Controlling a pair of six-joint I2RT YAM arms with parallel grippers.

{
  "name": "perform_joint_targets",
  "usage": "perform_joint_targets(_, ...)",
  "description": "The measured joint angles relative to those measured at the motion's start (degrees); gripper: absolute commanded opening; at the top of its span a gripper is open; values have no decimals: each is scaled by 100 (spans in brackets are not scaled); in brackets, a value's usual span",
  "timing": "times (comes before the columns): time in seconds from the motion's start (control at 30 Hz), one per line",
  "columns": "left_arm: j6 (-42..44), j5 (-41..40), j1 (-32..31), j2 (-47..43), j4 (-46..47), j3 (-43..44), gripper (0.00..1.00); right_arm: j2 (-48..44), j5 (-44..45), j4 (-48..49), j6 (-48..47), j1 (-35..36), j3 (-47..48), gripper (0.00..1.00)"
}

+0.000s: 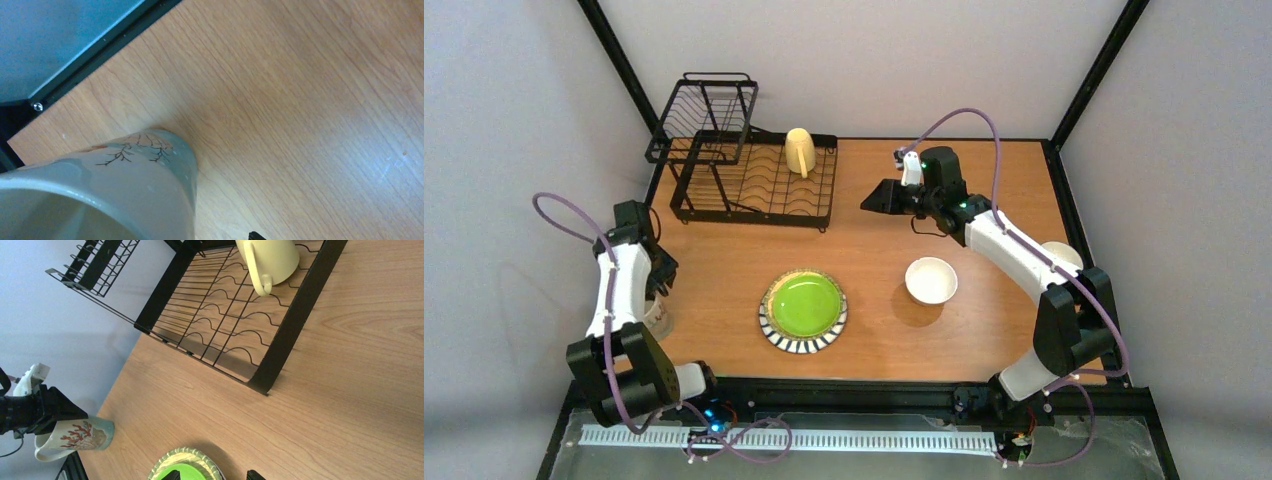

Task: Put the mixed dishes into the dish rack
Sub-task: Grab the cup from the center of the board.

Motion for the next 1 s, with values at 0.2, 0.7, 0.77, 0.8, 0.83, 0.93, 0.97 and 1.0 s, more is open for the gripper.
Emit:
perform_joint_targets(0.2,0,214,0,-2,61,-195,51,11,-20,120,46,0,-68,70)
perform_joint_targets(0.7,201,302,52,-234,225,-363,0,13,-15,120,103,0,-109,59)
perform_joint_targets(0.77,201,363,52,-262,212,-363,0,13,-13,120,105,0,-109,59)
perform_joint_targets(0.8,199,409,52,-291,195,-363,0,11,-13,120,107,0,-109,59)
perform_joint_targets(0.83,199,461,52,-323,175,-363,0,13,-13,120,107,0,-109,59)
perform_joint_targets(0.93,197,688,52,-422,122,-350,0,13,-11,118,111,0,-109,58)
perform_joint_targets(0.97,195,782,52,-459,111,-339,0,13,-9,118,120,0,-109,58)
perform_joint_targets(1.0,181,911,50,-496,107,-319,0,11,0,118,129,0,-109,58)
